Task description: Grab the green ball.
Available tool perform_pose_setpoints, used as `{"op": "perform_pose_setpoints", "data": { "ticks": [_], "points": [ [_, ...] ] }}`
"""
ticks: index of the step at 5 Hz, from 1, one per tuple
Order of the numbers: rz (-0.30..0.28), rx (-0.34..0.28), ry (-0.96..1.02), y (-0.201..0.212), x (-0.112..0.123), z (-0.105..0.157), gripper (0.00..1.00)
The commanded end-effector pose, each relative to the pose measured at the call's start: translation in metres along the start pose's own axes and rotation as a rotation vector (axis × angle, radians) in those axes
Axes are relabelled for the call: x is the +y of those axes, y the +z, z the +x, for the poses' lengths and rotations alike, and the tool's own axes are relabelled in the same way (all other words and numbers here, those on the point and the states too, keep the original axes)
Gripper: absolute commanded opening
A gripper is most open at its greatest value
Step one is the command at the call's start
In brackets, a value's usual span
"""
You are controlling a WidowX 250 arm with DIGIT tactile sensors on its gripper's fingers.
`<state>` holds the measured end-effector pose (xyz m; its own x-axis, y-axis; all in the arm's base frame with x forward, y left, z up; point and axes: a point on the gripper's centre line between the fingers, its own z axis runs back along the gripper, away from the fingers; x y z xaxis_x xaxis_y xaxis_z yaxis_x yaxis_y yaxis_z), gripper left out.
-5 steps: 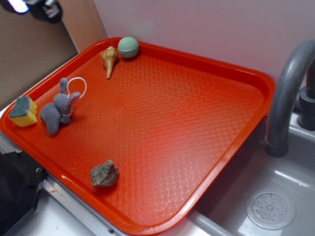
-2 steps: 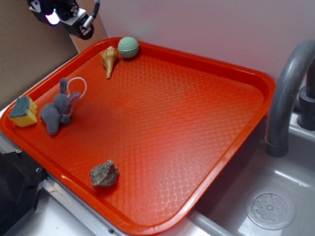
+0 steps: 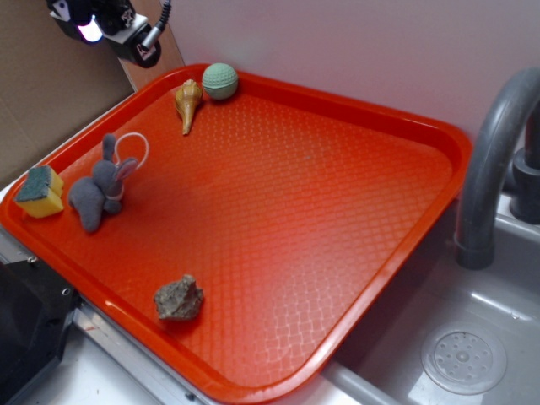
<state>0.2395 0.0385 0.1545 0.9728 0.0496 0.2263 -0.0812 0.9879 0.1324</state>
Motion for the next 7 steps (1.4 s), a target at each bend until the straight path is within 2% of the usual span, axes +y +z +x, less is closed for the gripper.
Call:
{"op": "perform_pose_setpoints", "data": {
  "ticks": [1,2,3,4,6,7],
  "points": [
    [0.028,-0.097,-0.115,-0.018,0.009,0.016,1.00],
    [0.063,-0.190,-0.151,-0.033,0.018,0.019,1.00],
    [0.019,-0.208,-0.207,-0.054,0.027,0.029,1.00],
    [0.001,-0.174,-0.201,-0.063,0.037,0.041,1.00],
    [0.041,-0.196,-0.251,-0.082,0.029,0.062,1.00],
    [0.015,-0.214,-0.292,-0.078,0.018,0.061,1.00]
  ]
}}
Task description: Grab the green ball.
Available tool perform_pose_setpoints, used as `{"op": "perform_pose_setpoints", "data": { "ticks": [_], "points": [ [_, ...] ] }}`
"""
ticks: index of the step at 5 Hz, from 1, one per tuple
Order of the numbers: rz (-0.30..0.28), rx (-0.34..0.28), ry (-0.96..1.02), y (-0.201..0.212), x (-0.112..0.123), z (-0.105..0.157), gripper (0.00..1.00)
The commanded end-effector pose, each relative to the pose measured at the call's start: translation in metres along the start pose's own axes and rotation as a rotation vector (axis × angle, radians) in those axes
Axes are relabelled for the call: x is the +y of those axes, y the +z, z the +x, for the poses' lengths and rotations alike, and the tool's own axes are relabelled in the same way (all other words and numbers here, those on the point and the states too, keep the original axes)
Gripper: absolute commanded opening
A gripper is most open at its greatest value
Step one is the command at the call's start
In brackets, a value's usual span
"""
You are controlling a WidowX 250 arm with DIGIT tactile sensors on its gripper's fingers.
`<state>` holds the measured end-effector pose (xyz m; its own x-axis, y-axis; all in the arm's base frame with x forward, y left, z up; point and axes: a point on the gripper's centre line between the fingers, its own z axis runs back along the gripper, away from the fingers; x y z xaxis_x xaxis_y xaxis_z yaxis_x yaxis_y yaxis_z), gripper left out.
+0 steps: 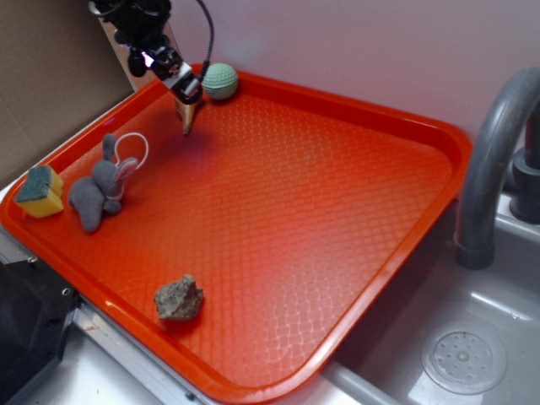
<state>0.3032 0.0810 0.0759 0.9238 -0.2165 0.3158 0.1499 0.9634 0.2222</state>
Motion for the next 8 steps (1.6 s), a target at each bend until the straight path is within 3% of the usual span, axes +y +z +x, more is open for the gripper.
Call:
{"op": "perform_pose_setpoints", "data": {
  "ticks": [1,3,8],
  "points": [
    [-0.010,-0.099,-0.041,0.017,-0.011,0.024,1.00],
    [0.020,-0.148,-0.055,0.001,-0.022,0.044,1.00],
    [0.177,-0.098,0.002,-0.045,0.011,0.054,1.00]
  ]
}}
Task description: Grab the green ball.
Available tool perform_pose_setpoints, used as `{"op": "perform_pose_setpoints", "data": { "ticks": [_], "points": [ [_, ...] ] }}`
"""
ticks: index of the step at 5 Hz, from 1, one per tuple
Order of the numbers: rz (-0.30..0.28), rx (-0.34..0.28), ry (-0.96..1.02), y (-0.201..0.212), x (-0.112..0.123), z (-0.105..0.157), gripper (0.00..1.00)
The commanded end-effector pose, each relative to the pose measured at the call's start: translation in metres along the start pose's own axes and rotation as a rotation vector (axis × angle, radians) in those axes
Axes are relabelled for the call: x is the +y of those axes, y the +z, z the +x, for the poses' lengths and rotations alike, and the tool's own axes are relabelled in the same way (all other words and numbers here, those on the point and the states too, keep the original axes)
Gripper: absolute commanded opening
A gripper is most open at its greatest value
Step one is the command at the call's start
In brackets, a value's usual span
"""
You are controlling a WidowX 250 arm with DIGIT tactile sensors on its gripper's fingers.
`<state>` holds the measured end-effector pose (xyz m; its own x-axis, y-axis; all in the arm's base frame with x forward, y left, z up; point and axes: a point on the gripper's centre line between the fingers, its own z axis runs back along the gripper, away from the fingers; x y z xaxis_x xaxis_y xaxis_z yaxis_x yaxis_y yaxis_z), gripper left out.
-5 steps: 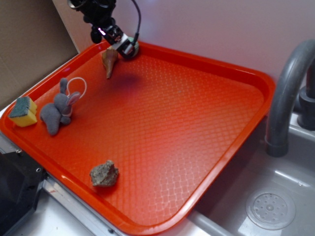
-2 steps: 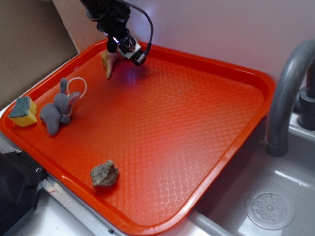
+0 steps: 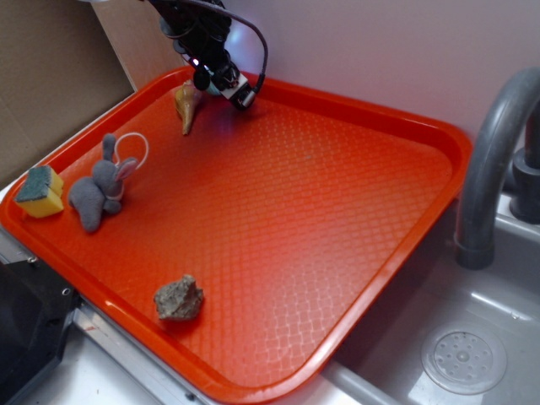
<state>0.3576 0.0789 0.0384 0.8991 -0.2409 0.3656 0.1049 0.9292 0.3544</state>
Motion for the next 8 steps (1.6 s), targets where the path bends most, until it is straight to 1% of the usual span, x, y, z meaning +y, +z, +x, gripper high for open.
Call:
{"op": "perform_pose_setpoints", "data": {
  "ticks": [1,3,4,5,6,7,8],
  "points": [
    [0.042,-0.047,0.018,0.008,0.012,0.015,0.00],
    [0.050,-0.050,0.009,0.009,0.008,0.014,0.00],
    [0.046,-0.045,0.007,0.011,0.008,0.013,0.00],
    [0.031,-0.041,0.004,0.024,0.007,0.009,0.00],
    [-0.110,0.017,0.023,0.087,0.008,-0.002,0.00],
    [-0.290,0.071,0.043,0.150,0.013,-0.007,0.00],
    [-0.430,0.086,0.026,0.207,0.017,-0.003,0.00]
  ]
}}
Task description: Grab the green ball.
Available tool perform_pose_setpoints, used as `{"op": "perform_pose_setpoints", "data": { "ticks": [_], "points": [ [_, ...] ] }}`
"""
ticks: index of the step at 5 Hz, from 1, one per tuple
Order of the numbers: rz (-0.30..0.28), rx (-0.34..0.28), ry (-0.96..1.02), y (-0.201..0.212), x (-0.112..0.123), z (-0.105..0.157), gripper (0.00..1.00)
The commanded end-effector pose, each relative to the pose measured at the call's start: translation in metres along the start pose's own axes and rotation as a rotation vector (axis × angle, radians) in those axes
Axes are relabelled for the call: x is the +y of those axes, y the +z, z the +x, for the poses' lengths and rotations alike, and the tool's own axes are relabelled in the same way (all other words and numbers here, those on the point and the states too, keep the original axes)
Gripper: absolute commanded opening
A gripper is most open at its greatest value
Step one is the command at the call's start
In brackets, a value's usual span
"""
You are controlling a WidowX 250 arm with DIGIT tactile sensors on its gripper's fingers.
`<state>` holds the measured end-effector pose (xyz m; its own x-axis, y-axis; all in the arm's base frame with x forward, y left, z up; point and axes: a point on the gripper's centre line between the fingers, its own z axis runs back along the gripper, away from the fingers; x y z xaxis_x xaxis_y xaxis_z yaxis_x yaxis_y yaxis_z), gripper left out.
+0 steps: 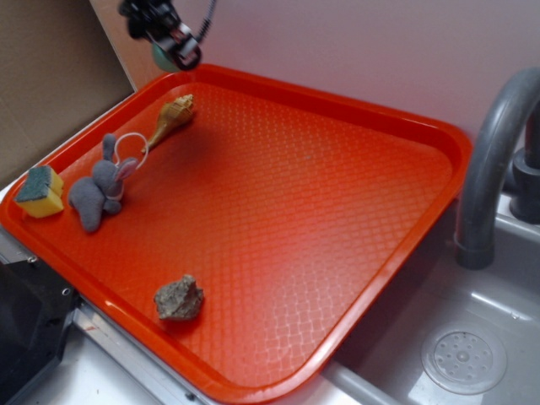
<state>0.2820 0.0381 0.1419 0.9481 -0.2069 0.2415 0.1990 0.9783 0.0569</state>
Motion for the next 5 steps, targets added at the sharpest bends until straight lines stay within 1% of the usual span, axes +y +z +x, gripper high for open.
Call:
{"op": "perform_pose_setpoints", "data": {
  "ticks": [1,2,3,4,5],
  "points": [
    [-0.110,-0.015,-0.037,0.135,-0.018,-0.001,0.00],
    [-0.116,-0.007,-0.046,0.171,-0.028,-0.008,0.00],
    [-0.100,-0.018,-0.058,0.176,-0.036,-0.021,0.00],
    [-0.111,-0.006,-0.059,0.177,-0.041,-0.029,0.00],
    [-0.096,0.004,-0.054,0.175,-0.041,-0.033,0.00]
  ]
}}
